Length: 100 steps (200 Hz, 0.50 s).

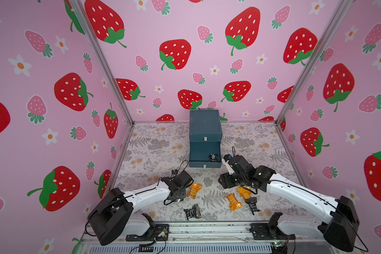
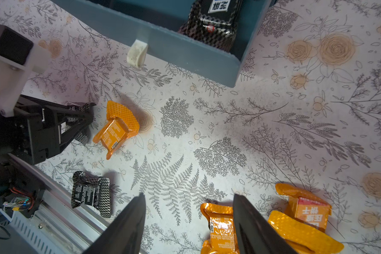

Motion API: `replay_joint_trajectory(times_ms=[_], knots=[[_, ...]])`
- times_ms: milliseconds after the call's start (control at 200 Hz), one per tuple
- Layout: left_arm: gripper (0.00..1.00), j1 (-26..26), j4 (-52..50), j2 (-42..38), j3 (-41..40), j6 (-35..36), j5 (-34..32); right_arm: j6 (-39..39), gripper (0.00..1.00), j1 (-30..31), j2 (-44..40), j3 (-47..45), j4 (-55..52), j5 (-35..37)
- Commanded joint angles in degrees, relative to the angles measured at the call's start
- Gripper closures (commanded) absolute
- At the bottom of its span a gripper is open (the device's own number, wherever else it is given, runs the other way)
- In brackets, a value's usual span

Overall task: Place the cookies into the drawer by color
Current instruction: Pick up the cookie at the center of the board.

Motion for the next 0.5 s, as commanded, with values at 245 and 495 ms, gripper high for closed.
replay_joint_trajectory(times_ms=[245, 495], knots=[[0.76, 0.2, -7.3, -3.4, 5.9, 2.6, 0.5, 0.2, 0.25, 0.3, -2.5, -0.6, 1.3, -1.4], [0.73, 0.3, -17.3, -11.4, 15.8, 4.7, -3.3, 0.6, 0.23, -1.3, -7.5, -2.8, 4.3, -4.2]])
